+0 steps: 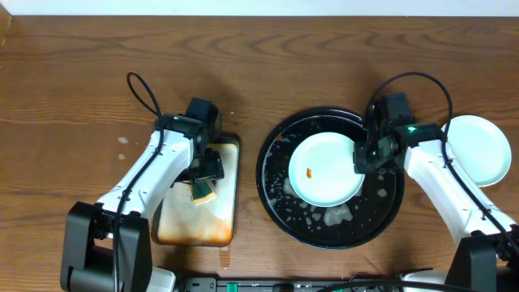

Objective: Clean dirty plates on tray and stack at the side
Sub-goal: 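Grasp the rim of the white plate with orange stain, right gripper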

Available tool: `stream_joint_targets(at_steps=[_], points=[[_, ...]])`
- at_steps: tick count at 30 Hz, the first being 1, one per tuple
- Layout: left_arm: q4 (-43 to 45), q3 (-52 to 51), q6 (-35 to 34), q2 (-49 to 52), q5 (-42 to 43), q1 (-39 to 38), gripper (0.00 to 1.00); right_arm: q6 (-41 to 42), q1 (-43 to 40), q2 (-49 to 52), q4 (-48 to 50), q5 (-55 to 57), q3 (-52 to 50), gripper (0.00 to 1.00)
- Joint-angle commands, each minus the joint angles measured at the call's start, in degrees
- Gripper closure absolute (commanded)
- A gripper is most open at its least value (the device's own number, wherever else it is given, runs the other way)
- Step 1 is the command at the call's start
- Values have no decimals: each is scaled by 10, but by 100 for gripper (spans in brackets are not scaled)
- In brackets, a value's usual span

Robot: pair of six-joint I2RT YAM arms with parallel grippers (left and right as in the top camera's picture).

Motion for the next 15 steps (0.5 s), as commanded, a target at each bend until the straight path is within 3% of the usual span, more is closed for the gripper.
stream_joint_targets(at_steps=[1, 15], points=[[-1, -3, 3, -4, -5, 2, 8, 44, 5, 3, 8, 33, -13, 99], [-1, -3, 3, -4, -5, 2, 8, 31, 5, 3, 154, 28, -116, 99]])
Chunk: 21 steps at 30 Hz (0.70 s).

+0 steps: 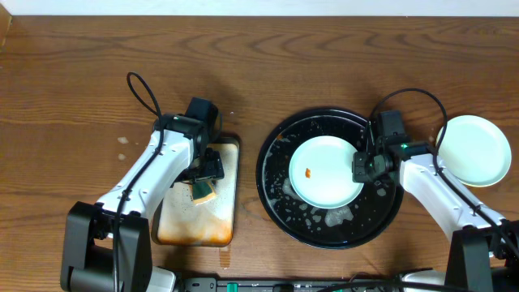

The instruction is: Clean dirty plates on tray and stack at the side

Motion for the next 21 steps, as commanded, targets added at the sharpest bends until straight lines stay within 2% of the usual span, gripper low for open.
stream_joint_targets(at_steps=[1, 14, 21], points=[[-1, -3, 3, -4, -5, 2, 8, 9, 4, 3, 32, 6, -18, 99], [26, -3, 0, -4, -2, 2, 8, 26, 3, 3, 132, 6, -98, 99], [24, -3, 7, -4, 111, 2, 8, 26, 2, 4, 135, 6, -100, 99]])
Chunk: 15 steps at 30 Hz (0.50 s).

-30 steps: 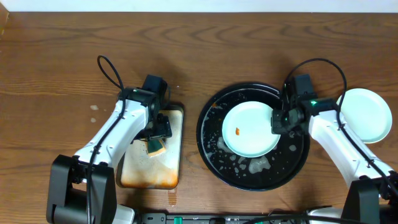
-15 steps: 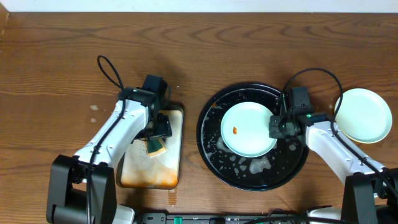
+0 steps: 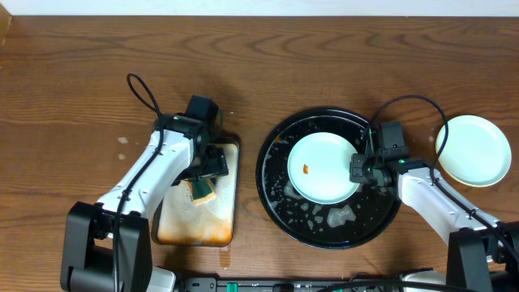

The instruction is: Clean dirty plates on tray and stack at the side

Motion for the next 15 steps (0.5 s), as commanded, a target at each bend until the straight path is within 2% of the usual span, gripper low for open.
stream_joint_targets(at_steps=[1, 4, 5, 6, 11, 15], points=[[-3, -3, 15, -4, 75, 1, 8, 11, 2, 14, -7, 8, -22, 99], [-3, -3, 23, -4, 74, -3, 8, -3, 2, 15, -7, 9, -22, 98], [-4, -3, 26, -4, 74, -4, 8, -31, 2, 15, -8, 8, -22, 85], [-4, -3, 26, -4, 74, -3, 8, -36, 2, 15, -8, 8, -22, 78], [-5, -3, 26, -4, 73, -3, 8, -102, -5, 15, -7, -16, -22, 79], [-5, -3, 26, -4, 73, -3, 8, -116, -31, 15, -4, -64, -18, 81]])
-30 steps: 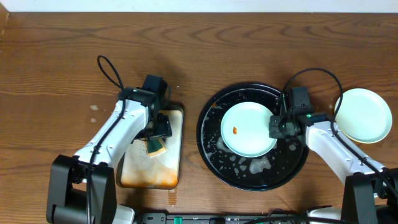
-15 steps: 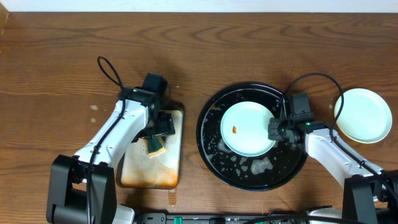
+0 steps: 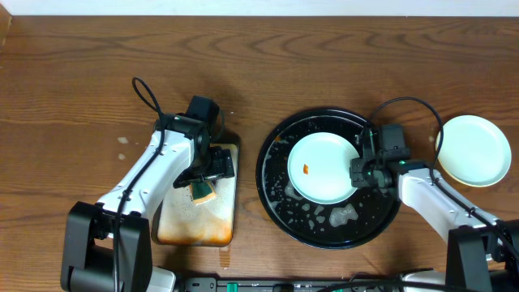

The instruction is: Clean dirty plates on tray and stack at the side

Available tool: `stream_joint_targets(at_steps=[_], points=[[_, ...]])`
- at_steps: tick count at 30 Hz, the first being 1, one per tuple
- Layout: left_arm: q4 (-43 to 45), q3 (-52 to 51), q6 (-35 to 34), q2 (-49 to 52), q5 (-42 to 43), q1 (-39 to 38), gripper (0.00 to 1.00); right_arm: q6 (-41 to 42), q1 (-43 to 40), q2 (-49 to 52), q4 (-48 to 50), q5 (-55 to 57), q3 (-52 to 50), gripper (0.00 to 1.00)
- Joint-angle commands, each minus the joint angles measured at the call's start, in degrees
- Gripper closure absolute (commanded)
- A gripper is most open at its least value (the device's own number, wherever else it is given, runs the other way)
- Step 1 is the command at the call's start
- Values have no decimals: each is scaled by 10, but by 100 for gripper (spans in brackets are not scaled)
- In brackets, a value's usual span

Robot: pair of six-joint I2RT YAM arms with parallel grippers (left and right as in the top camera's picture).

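Observation:
A white plate with a small orange stain lies in the round black tray, among wet foam patches. My right gripper is at the plate's right rim and looks shut on it. A clean white plate rests on the table at the far right. At the left, a yellow-green sponge sits tilted on a stained rectangular board. My left gripper points down onto the sponge and appears shut on it; its fingertips are partly hidden by the wrist.
The wooden table stretches around both arms. A few droplets mark the wood left of the left arm. Black cables loop above each wrist. The board and the black tray stand close together, with a narrow gap between them.
The left wrist has turned and shifted slightly right over the board, while the sponge stays in place. The right gripper and the dirty plate have barely moved.
The right gripper first stood at the dirty plate's upper right rim. It was then lower along the rim, then at the middle right edge, and the plate now lies slightly further left in the tray. The left gripper stayed at the sponge throughout.

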Motion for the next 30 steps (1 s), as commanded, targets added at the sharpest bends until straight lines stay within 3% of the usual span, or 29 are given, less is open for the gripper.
stream_joint_targets(at_steps=[1, 9, 17, 27, 30], points=[[-4, -3, 8, -4, 6, -1, 8, -34, -32, 12, -10, -65, -5, 81], [-3, -3, 8, -4, 6, -1, 8, -44, -80, 12, -82, -130, 59, 78], [-4, -3, 8, -4, 6, -1, 8, -39, -81, 52, -52, -115, 69, 78], [-12, -3, 8, -4, 6, -1, 8, -35, -80, 131, -30, -109, 69, 98], [-12, -3, 8, -4, 6, -1, 8, -35, -80, 129, -32, -109, 69, 99]])
